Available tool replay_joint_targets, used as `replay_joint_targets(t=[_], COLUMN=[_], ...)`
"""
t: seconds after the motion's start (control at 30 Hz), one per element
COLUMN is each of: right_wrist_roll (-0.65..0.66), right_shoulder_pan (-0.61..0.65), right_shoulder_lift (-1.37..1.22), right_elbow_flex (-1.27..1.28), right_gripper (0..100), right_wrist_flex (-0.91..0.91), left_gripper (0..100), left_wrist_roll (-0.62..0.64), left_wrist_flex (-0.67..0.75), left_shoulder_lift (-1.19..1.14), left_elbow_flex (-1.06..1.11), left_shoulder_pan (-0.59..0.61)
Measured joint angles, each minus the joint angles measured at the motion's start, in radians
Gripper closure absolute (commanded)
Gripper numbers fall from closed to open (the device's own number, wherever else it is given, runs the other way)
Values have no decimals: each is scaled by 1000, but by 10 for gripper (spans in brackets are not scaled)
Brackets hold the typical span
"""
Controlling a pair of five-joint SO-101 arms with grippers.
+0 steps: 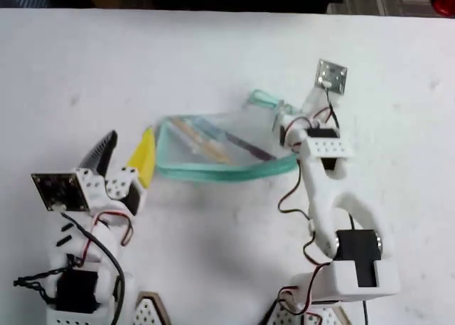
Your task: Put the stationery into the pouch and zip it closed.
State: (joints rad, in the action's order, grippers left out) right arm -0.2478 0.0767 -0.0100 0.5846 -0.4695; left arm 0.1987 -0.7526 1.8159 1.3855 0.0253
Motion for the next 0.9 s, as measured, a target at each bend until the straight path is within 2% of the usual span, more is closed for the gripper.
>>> replay_joint_targets(t=[0.23, 0.4, 0.47, 0.6, 0.67, 0.9], right_wrist_roll=[11, 132, 155, 170, 173, 184], right_shoulder_pan=[-23, -18, -18, -17, -17, -12], right_shoulder_lift=[0, 0, 0, 0, -2, -3], right_elbow_flex=[28, 49, 49, 49, 49, 51], right_gripper=[983, 979, 925, 687, 616, 663], right_wrist_flex=[60, 61, 55, 17, 2, -21], left_gripper=[771, 771, 784, 830, 837, 838], left_wrist_roll=[0, 0, 0, 0, 0, 0], left_wrist_flex=[26, 64, 69, 71, 71, 72], left_shoulder_lift=[8, 0, -2, -2, -2, -2], left_elbow_flex=[31, 71, 71, 71, 71, 71], left_shoulder_pan=[-2, -21, -21, -20, -21, -20])
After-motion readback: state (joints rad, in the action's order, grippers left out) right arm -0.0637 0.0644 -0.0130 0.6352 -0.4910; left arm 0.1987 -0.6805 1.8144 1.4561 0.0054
